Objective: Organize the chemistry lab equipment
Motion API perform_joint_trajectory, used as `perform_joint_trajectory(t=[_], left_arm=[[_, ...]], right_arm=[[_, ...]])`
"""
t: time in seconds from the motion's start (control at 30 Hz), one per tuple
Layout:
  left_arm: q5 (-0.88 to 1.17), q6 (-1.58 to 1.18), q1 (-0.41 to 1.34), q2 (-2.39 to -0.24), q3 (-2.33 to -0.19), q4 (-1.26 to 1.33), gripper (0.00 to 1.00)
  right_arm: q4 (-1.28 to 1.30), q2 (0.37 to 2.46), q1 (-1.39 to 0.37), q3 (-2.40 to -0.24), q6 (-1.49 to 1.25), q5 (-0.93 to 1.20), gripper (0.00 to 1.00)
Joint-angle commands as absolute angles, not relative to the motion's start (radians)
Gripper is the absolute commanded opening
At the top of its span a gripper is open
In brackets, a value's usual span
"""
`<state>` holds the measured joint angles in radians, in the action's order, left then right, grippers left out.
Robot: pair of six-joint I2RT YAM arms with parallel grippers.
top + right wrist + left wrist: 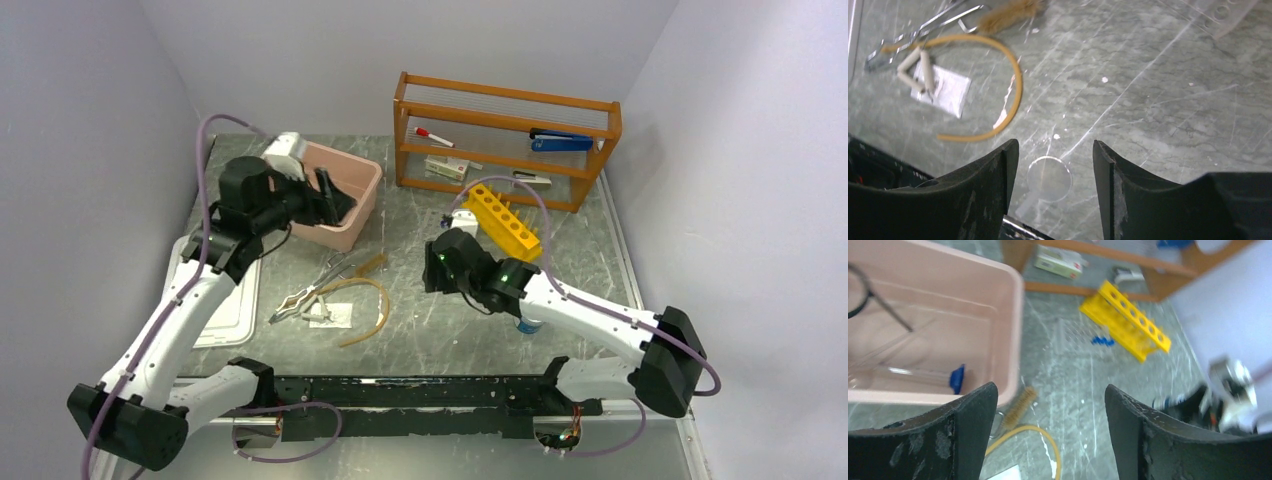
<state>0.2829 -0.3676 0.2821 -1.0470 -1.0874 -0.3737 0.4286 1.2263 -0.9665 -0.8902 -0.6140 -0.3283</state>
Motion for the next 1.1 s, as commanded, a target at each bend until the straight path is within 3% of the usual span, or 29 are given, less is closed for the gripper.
perform_joint_trajectory(t=[0.0, 0.23, 0.57, 0.97, 1.07], left_arm=[[0.298, -0.212, 0.446, -1.057, -1.098, -0.352, 0.84], [0.344, -0.178, 0.636, -1.065, -0.935, -0.31, 0.83], [0.284, -0.168, 0.953, -1.21, -0.839, -0.214, 0.8], [0.185, -0.178, 1.099, -1.431, -0.913, -0.229, 0.54], [0.178, -0.184, 1.118, -1.454, -0.922, -0.223, 0.42]], right_arm=[[0.431, 1.245, -0.832, -0.885, -0.744, -0.296, 0.57], [0.349, 1.177, -0.668, -0.798, -0.776, -0.175, 0.56], [0.321, 1.131, -0.597, -0.735, -0.791, -0.131, 0.56], [0.292, 1.094, -0.583, -0.679, -0.793, -0.134, 0.56], [0.286, 1.091, -0.58, -0.672, -0.789, -0.13, 0.56]])
